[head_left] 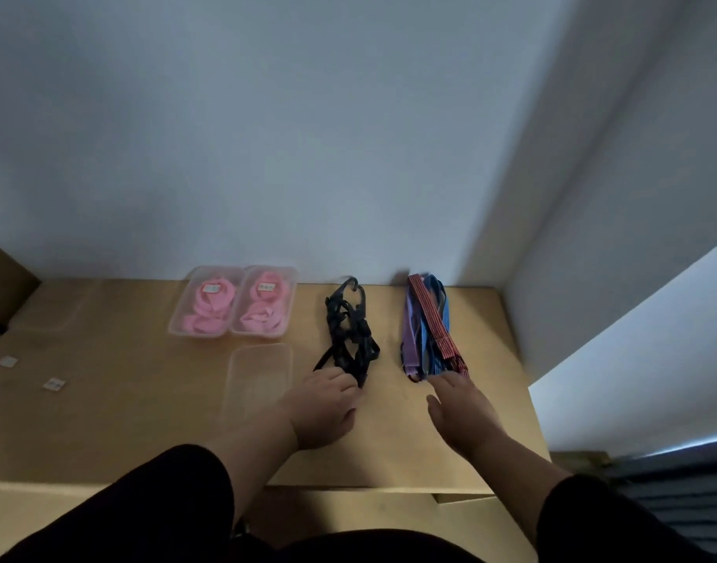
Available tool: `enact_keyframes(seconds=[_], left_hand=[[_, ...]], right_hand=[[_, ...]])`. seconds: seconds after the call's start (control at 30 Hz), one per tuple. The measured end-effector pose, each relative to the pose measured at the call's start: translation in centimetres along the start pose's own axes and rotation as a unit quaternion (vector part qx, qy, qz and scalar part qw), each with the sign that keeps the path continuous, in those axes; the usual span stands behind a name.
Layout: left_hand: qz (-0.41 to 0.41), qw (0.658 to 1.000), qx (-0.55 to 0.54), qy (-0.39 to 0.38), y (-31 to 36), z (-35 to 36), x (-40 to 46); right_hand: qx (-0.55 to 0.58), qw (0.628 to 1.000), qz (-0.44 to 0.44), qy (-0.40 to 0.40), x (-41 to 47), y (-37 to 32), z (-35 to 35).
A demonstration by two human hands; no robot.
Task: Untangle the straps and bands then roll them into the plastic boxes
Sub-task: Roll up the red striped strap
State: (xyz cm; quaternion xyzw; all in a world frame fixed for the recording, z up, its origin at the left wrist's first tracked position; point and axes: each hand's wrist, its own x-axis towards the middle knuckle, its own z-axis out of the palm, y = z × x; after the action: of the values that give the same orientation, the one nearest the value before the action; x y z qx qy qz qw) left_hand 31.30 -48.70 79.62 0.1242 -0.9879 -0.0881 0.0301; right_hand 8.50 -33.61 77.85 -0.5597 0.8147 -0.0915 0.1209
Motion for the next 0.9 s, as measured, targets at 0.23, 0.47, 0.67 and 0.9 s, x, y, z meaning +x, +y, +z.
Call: enact_keyframes(seconds=[0.23,0.47,0.67,0.9], left_hand=[[-0.015,0.998,-0.031,-0.051,2.7,2.2,4.1],[-0.055,0.994,-0.082,-0.047,3.1,3.1,4.7],[-0.070,0.992,-0.097,-0.034,3.1,3.3,3.3],[-0.073,0.990,-0.119,0.003,3.7,2.1,4.6]], right_hand=[[0.092,0.980,0.174,-0.020,1.8,5.0,-0.4],[0.152,0.966,0.208,-0.035,7.2,6.0,1.1],[0.148,0.955,0.254,-0.045,9.2,5.5,2.8],[0.144,0.953,0.266,-0.028,8.7,5.3,2.3]])
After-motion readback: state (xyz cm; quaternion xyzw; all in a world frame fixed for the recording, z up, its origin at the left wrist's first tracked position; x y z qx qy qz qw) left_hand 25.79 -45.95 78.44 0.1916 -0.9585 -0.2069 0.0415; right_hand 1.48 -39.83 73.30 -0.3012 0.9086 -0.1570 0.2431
